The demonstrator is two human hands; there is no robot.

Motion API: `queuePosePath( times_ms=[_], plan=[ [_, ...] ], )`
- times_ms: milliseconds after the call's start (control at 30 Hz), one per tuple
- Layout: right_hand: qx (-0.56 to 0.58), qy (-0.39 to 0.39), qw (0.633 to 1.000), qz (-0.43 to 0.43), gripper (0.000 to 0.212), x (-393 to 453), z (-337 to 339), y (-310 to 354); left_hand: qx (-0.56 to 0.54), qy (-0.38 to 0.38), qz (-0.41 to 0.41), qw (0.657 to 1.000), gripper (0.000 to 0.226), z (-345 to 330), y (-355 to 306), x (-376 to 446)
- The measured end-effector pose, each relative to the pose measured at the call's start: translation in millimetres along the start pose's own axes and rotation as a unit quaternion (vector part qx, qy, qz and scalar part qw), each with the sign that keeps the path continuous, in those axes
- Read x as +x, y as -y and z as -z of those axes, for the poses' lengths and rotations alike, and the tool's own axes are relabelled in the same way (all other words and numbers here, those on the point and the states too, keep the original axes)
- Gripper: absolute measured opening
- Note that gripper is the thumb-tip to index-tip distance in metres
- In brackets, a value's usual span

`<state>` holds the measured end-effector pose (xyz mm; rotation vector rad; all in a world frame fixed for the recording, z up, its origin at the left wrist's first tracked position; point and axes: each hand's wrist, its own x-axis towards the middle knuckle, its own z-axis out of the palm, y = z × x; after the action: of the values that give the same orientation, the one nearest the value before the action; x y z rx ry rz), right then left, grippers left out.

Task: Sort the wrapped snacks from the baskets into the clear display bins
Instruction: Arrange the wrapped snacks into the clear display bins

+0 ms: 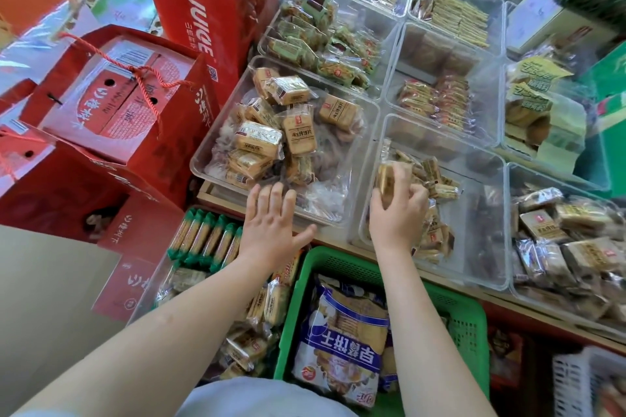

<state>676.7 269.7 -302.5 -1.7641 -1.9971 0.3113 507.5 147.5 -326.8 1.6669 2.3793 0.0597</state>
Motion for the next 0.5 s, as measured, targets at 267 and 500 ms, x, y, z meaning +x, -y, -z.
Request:
queuePosePath(
  times_ms=[267, 500],
  plan=[
    [-0.152, 0.102, 0.982, -0.042, 0.051, 8, 1, -5, -0.015, 0.013, 0.002, 1.000, 0.080, 5, -1, -2],
    [-0.085, 0.035, 0.996, 0.014, 0.038, -4, -10, 6, -0.168, -0.160, -0.073, 0.970, 0.047, 29, 8, 1]
  ],
)
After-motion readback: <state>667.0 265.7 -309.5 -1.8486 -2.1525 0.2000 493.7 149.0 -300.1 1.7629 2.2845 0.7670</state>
